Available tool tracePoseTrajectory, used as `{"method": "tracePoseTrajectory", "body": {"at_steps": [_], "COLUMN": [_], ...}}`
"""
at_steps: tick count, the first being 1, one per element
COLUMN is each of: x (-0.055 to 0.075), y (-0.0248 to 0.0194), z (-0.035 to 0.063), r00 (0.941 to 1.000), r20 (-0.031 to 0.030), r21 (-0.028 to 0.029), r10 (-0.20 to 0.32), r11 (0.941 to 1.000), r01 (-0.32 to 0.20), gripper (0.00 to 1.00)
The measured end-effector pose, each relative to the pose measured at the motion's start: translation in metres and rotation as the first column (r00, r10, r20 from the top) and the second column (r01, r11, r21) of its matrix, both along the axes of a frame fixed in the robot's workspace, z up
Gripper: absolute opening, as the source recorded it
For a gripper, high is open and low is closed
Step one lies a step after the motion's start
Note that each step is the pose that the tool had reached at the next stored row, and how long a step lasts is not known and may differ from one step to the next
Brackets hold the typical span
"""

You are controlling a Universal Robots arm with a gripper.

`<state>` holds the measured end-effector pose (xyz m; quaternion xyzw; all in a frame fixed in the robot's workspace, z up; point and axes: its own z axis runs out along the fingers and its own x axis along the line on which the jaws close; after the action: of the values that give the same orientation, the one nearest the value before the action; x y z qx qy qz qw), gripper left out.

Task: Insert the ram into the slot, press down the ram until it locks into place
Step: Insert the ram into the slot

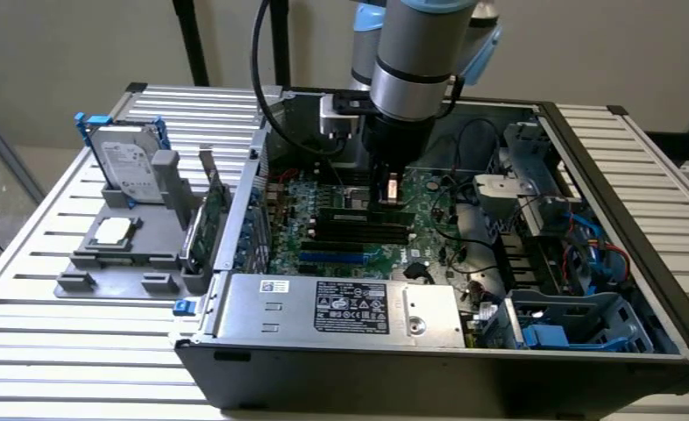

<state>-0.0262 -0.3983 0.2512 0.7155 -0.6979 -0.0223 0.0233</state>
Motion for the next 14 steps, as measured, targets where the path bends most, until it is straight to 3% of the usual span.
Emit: {"method": "tracePoseTrajectory", "body": {"at_steps": [9, 14], "x": [-0.0028, -0.0048], "y": [-0.0001, -0.0001], "z": [-0.0026, -0.0065], "r00": [1.0000, 1.0000], "r20": [0.0014, 0.0094], "r21": [0.0001, 0.0001], "r10": [0.000, 0.000], "r11": [1.0000, 1.0000], "r01": [0.000, 0.000], "gripper": [0.14, 0.14]}}
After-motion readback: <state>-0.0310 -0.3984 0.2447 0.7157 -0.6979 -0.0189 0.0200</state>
